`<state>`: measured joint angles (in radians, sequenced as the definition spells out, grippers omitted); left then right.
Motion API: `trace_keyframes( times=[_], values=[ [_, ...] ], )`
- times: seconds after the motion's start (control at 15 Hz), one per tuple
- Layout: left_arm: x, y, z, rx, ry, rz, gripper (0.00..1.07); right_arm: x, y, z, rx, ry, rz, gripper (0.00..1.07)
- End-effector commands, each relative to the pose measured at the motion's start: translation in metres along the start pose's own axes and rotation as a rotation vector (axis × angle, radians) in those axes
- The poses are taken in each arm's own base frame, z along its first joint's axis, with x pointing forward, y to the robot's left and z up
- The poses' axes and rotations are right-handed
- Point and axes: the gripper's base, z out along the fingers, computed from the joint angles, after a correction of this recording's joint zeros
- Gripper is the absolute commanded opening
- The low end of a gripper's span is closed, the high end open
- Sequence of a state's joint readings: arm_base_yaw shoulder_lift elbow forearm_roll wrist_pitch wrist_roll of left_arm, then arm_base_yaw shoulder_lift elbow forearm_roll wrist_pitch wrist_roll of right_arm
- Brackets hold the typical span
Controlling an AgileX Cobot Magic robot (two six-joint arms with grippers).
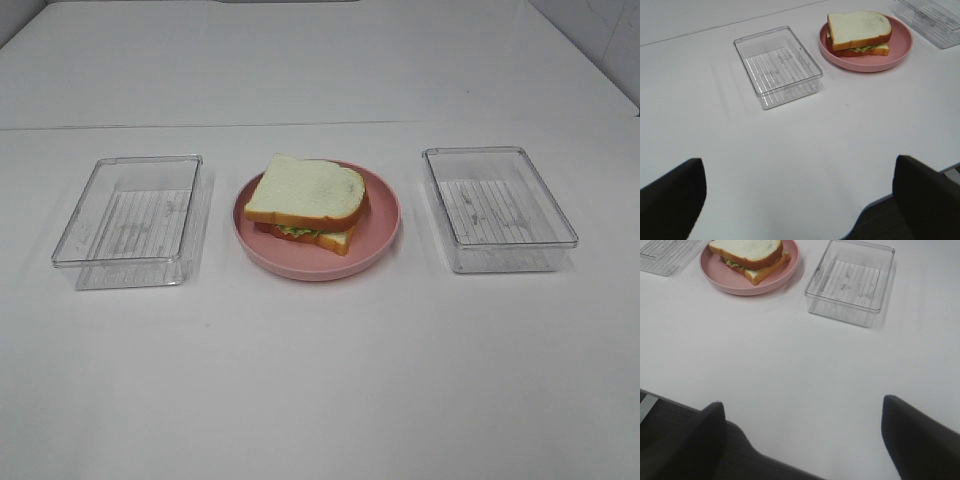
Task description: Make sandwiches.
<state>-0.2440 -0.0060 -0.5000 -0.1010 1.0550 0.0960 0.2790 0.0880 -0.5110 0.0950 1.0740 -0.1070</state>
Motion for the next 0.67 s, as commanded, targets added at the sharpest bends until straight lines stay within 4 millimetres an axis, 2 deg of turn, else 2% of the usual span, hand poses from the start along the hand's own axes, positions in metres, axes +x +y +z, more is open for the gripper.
trace_keyframes(
  times=[0.07, 0.33, 0.67],
  values=[
    [0.0009, -0.0009, -0.0021, 0.007, -0.027, -0.001, 0.96, 0.0005, 0.0001, 0.0, 0.0, -0.014, -0.009, 0.8],
    [0.0011, -0.001, -0.0025, -0.002, -0.03, -0.006, 0.96, 0.0005, 0.0001, 0.0, 0.004, -0.014, -0.007, 0.8],
    [0.0001, -0.0024, -0.0005, -0.193, -0.029, -0.096, 0.96, -0.0006, -0.0005, 0.0013, 0.174, -0.013, 0.124, 0.8]
  ],
)
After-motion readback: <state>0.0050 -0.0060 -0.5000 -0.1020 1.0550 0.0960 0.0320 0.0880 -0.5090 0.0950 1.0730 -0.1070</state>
